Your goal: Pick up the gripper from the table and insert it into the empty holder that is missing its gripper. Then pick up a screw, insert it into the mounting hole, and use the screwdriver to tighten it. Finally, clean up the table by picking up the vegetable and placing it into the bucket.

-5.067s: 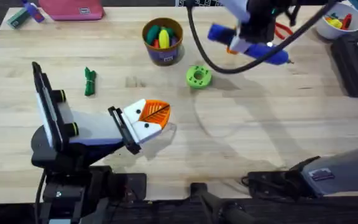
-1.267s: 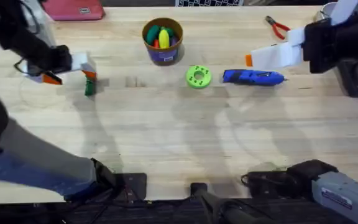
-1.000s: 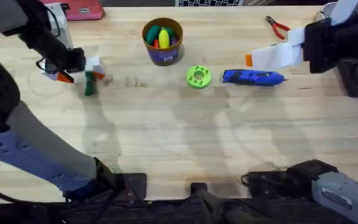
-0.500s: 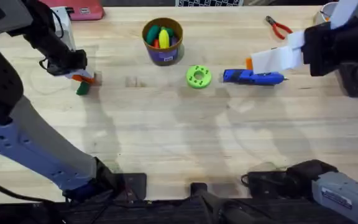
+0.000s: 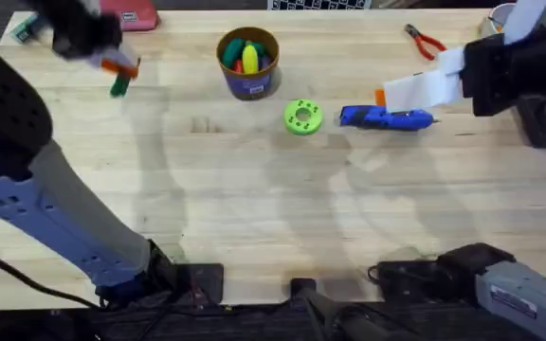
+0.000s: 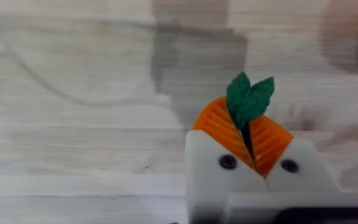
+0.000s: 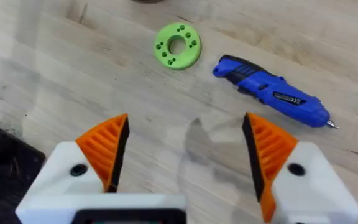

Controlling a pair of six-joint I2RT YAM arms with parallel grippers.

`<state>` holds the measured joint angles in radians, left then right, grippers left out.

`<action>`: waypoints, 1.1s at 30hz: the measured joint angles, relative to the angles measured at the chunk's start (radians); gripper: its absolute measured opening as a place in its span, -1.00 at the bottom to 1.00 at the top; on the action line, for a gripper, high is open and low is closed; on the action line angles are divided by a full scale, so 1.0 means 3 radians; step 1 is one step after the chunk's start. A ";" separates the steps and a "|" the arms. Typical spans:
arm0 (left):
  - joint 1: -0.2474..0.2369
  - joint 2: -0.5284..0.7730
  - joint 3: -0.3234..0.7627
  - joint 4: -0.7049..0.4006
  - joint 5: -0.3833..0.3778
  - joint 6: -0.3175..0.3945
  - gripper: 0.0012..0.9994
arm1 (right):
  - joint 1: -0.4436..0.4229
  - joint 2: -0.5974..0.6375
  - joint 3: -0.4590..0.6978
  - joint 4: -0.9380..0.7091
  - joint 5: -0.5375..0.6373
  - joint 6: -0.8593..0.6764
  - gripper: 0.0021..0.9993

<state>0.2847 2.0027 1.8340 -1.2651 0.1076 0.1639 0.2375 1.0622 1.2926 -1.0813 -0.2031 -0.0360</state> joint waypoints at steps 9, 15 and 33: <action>-0.0863 -0.0028 0.0561 -0.0031 0.0064 -0.0289 -0.97 | 0.0000 0.0000 0.0000 0.0000 0.0000 0.0000 0.99; -0.1366 -0.0027 0.0563 0.0159 0.0173 -0.0415 -0.97 | 0.0000 0.0000 0.0000 0.0000 0.0000 0.0000 0.99; -0.1682 -0.0023 0.0563 0.0492 0.0199 -0.0524 -0.36 | 0.0000 0.0000 0.0000 0.0000 0.0000 0.0001 0.99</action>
<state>-0.2199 1.9957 2.0029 -1.1175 0.1673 0.0067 0.2375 1.0622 1.2926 -1.0813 -0.2031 -0.0358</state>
